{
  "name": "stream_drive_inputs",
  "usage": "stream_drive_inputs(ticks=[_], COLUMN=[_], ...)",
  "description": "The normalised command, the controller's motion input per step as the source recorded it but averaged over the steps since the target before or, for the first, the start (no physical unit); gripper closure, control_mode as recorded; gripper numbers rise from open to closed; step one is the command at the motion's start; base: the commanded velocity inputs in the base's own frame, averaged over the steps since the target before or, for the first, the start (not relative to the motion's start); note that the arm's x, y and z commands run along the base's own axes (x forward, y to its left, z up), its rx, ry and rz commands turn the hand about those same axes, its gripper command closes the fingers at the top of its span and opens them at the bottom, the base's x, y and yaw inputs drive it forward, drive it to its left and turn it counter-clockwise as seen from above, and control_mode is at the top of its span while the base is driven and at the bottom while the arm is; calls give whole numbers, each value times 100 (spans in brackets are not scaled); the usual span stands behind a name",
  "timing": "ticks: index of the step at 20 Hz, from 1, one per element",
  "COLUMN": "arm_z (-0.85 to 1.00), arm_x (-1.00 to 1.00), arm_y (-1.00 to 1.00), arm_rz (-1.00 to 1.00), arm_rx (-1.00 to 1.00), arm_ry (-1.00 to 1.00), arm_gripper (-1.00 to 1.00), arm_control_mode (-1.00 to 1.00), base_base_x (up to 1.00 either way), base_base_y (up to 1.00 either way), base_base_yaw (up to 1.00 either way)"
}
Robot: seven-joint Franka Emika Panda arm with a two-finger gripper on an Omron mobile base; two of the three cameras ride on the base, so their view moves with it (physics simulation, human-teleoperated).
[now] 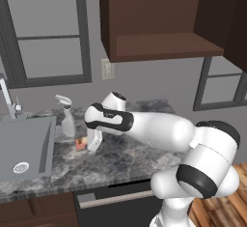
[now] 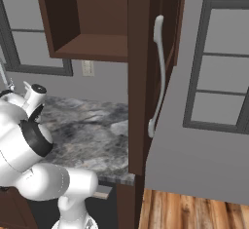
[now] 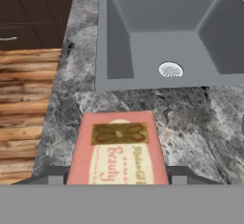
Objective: Locate and retrieve the bar soap and spray from the cabinet. Place them next to the sink.
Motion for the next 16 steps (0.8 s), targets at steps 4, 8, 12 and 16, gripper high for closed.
stream_drive_inputs(ticks=[4,8,12,16], arm_z=[-31,-22,-28,-30], arm_x=[6,11,12,13], arm_y=[2,7,16,27], arm_rz=[0,0,0,0], arm_rx=[0,0,0,0], arm_ry=[-15,-11,-1,5], arm_gripper=[100,100,100,100], arm_control_mode=[-100,-100,-100,-100], base_base_x=[0,0,0,0], base_base_y=[0,0,0,0], base_base_yaw=[0,0,0,0])
